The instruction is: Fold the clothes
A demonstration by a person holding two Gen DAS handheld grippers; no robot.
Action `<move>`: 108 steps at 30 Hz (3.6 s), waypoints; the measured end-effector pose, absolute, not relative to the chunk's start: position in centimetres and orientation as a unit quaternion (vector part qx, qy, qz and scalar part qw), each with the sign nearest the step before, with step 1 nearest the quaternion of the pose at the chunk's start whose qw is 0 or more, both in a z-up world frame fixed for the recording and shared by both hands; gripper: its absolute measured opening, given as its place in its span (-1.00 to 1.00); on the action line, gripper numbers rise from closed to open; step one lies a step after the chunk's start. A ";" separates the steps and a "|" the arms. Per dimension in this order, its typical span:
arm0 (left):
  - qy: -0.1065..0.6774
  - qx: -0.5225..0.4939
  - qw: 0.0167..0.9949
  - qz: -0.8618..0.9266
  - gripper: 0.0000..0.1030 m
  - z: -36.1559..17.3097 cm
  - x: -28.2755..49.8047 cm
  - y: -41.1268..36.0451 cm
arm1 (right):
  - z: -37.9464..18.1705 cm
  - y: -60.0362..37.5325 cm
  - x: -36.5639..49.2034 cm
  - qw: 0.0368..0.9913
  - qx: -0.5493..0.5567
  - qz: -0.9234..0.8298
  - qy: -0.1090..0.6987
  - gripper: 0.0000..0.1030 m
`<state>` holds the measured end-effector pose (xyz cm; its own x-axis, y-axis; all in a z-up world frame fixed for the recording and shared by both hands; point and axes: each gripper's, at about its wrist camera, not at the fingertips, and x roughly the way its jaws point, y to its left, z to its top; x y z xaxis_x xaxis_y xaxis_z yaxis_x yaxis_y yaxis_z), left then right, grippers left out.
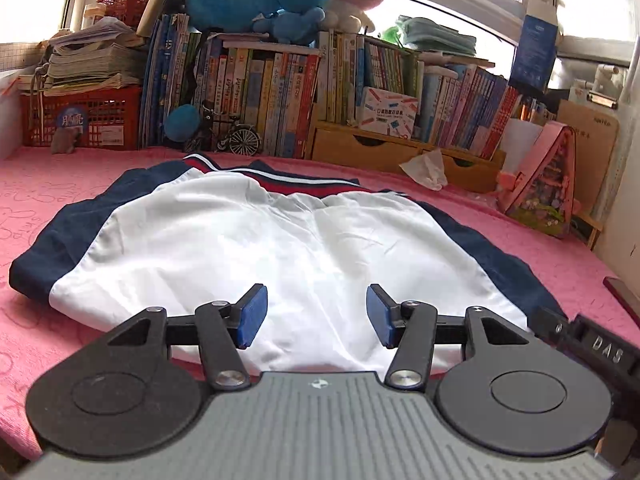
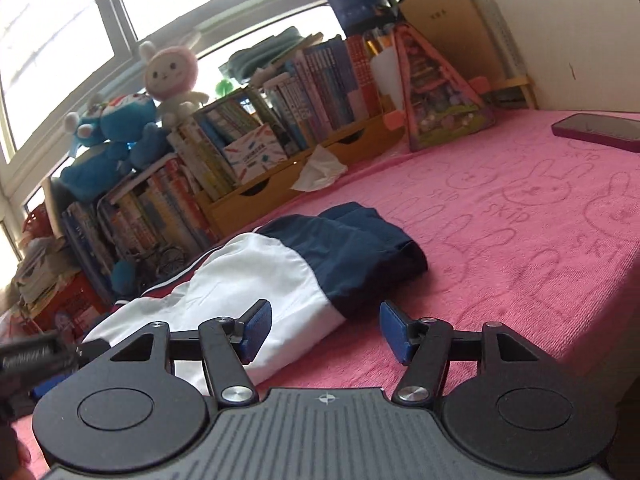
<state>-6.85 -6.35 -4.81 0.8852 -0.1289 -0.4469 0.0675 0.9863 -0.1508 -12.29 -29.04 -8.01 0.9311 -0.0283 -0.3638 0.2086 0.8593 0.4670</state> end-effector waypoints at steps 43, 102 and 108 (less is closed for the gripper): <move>0.117 -0.534 0.833 -0.090 -0.04 -15.5 -12.1 17.0 | 3.2 -2.9 1.2 0.907 0.005 0.379 0.184 0.11; 0.132 -0.398 0.904 0.080 -0.45 -11.2 -11.4 18.3 | -9.7 -6.8 -6.1 0.982 -0.060 0.055 0.171 -0.37; 0.200 -0.486 0.837 -0.153 -0.08 -11.7 -10.0 14.0 | -9.8 -6.7 -6.8 0.985 -0.064 0.058 0.150 -0.39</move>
<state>-10.00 13.99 -11.66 0.8730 -0.4505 -0.1869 0.0615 0.4818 -0.8741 -6.82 -6.66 -9.82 0.9482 0.0947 -0.3033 -0.1330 0.9852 -0.1083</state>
